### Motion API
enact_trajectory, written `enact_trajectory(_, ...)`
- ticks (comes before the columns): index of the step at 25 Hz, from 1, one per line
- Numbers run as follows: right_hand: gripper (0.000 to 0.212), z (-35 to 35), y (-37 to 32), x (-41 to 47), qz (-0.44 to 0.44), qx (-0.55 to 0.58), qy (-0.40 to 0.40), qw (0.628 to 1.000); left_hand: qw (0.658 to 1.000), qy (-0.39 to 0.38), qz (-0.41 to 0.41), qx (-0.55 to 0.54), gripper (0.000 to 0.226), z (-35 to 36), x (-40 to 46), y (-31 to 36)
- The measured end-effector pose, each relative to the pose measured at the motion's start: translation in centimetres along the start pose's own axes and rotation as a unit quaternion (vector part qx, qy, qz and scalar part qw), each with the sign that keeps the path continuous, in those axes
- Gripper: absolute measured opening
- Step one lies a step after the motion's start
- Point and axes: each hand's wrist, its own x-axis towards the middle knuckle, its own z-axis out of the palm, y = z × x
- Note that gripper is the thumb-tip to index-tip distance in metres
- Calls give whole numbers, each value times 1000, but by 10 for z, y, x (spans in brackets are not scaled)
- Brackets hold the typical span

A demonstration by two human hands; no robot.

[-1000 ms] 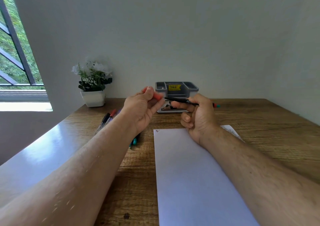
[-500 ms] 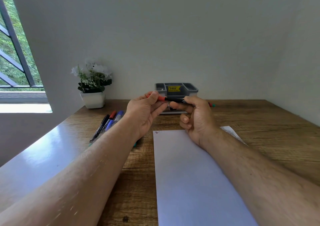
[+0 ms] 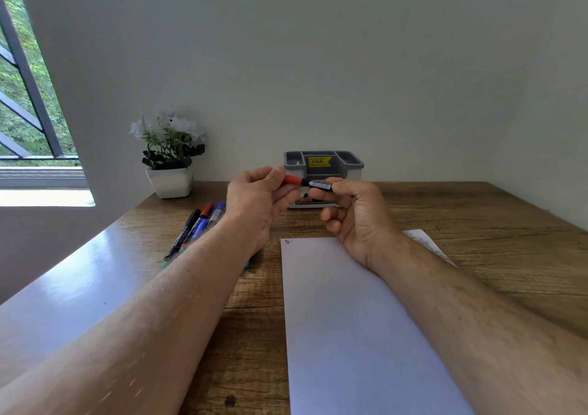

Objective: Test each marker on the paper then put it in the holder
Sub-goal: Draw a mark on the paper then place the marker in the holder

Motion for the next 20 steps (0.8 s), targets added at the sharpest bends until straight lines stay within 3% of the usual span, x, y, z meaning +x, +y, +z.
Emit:
enact_trajectory(14,31,1,2,-2,8,-64,39,997,996,3,84,30,17,1,6,-1)
enact_trajectory(20,37,3,1,-3,8,-76,22,997,993,-13,98,60,48,9,-5,-8)
